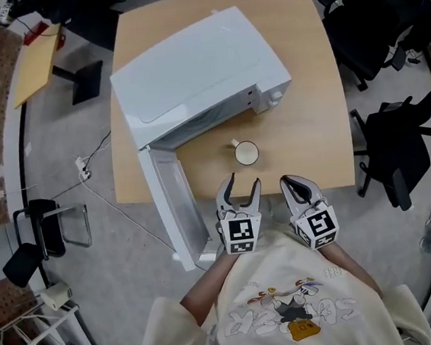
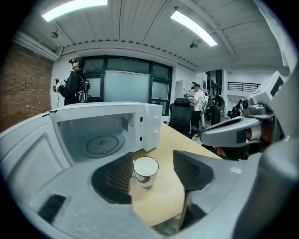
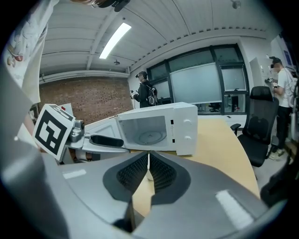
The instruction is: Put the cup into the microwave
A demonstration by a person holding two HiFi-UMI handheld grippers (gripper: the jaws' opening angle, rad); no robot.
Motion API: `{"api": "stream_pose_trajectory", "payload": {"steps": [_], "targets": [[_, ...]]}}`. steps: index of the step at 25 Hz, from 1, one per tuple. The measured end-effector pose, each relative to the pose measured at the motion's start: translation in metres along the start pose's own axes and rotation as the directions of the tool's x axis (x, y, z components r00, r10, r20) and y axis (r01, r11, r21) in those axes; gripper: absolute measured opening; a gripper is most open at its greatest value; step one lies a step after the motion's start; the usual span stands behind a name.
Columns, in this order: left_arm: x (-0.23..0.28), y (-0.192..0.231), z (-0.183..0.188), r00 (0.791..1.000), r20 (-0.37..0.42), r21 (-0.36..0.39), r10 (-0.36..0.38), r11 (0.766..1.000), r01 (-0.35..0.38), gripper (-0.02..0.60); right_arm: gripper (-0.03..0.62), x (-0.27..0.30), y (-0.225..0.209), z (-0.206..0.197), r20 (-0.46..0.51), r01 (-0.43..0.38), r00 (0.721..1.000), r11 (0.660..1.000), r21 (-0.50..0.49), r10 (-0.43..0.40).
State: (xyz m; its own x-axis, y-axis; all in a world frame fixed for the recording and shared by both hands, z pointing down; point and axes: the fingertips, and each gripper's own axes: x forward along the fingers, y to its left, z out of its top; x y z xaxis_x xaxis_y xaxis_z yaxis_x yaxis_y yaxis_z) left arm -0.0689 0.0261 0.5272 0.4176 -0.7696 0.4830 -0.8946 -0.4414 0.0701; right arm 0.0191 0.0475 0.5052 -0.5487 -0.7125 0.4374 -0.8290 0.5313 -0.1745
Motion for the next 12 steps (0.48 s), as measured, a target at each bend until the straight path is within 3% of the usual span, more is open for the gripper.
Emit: {"api": "stream_pose_trajectory", "payload": {"steps": [4, 8, 12], "targets": [[0.021, 0.013, -0.005, 1.000, -0.012, -0.026, 0.021, 0.999, -0.021, 0.370, 0.018, 0.010, 0.000, 0.003, -0.029, -0.034, 0.999, 0.999, -0.018, 0.034], [0.061, 0.022, -0.041, 0.996, -0.051, -0.020, 0.069, 0.997, -0.071, 0.428, 0.018, 0.016, -0.011, 0.003, -0.043, -0.035, 0.998, 0.999, -0.005, 0.035], [0.097, 0.023, -0.074, 0.991, -0.099, 0.045, 0.087, 0.996, -0.083, 0.459, 0.018, 0.016, -0.012, 0.000, -0.066, -0.046, 0.997, 0.999, -0.005, 0.046]]}}
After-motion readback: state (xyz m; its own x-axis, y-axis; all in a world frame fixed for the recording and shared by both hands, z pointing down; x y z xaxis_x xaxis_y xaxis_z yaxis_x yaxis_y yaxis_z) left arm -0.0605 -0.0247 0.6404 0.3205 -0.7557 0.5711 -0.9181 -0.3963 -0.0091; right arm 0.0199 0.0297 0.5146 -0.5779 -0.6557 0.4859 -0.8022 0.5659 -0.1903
